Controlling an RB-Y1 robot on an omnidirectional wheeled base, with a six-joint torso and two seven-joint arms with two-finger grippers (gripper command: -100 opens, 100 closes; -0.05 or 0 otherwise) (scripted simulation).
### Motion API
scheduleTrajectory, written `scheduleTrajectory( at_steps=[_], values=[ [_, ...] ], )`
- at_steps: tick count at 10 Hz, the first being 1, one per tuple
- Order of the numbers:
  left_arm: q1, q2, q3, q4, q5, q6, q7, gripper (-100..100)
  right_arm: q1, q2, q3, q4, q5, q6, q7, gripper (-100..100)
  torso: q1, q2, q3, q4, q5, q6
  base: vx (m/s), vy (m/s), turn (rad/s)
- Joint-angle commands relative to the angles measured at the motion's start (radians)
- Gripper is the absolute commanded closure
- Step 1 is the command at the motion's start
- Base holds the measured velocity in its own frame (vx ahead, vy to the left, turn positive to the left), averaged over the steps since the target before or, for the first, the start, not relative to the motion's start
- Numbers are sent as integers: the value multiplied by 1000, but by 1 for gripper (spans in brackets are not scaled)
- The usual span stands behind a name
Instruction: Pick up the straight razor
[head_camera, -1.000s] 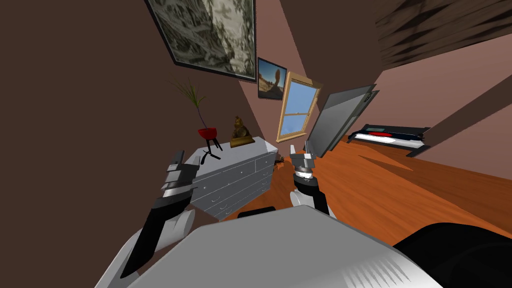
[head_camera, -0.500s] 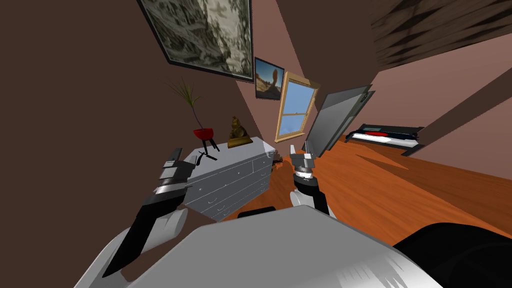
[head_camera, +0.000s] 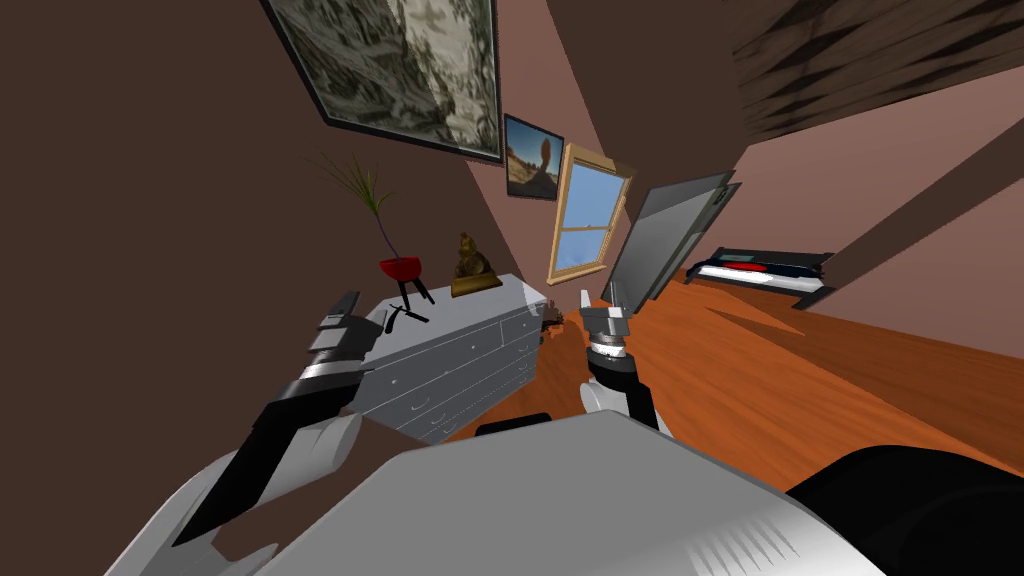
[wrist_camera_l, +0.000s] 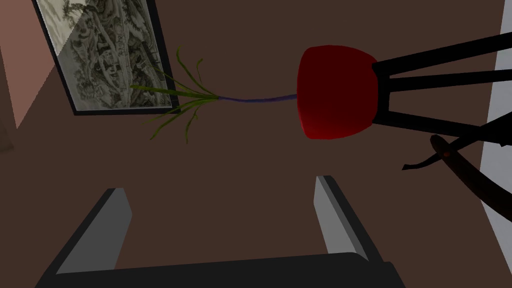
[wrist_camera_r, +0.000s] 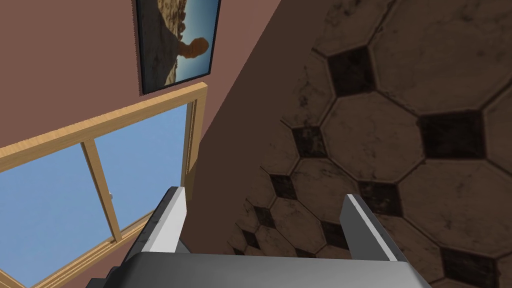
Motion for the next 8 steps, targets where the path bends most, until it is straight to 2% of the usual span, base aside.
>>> scheduleTrajectory(
  at_steps=[1,2,3,4,5,6,8],
  values=[
    [-3,11,11,-6,5,49,5,-100,0,0,0,0,0,0,0,0,0,0,0,0,0,0,5,-34,-22],
    [-12,36,35,-13,17,80,14,-100,0,0,0,0,0,0,0,0,0,0,0,0,0,0,12,-38,-44],
    [-12,36,35,-13,17,107,14,-100,0,0,0,0,0,0,0,0,0,-1,0,0,0,0,4,-31,-21],
    [-20,62,60,-20,29,137,23,-100,0,0,0,0,0,0,0,0,0,0,0,0,0,0,1,-33,-46],
    [-20,62,60,-20,29,167,23,-100,0,0,0,0,0,0,0,0,0,0,0,0,0,0,0,-23,-23],
    [-28,87,83,-26,42,197,32,-100,0,0,0,0,0,0,0,0,1,0,0,0,0,0,3,-27,-44],
    [-28,87,83,-26,42,235,32,-100,0,0,0,0,0,0,0,0,1,0,0,0,0,0,3,-15,-14]
  ],
)
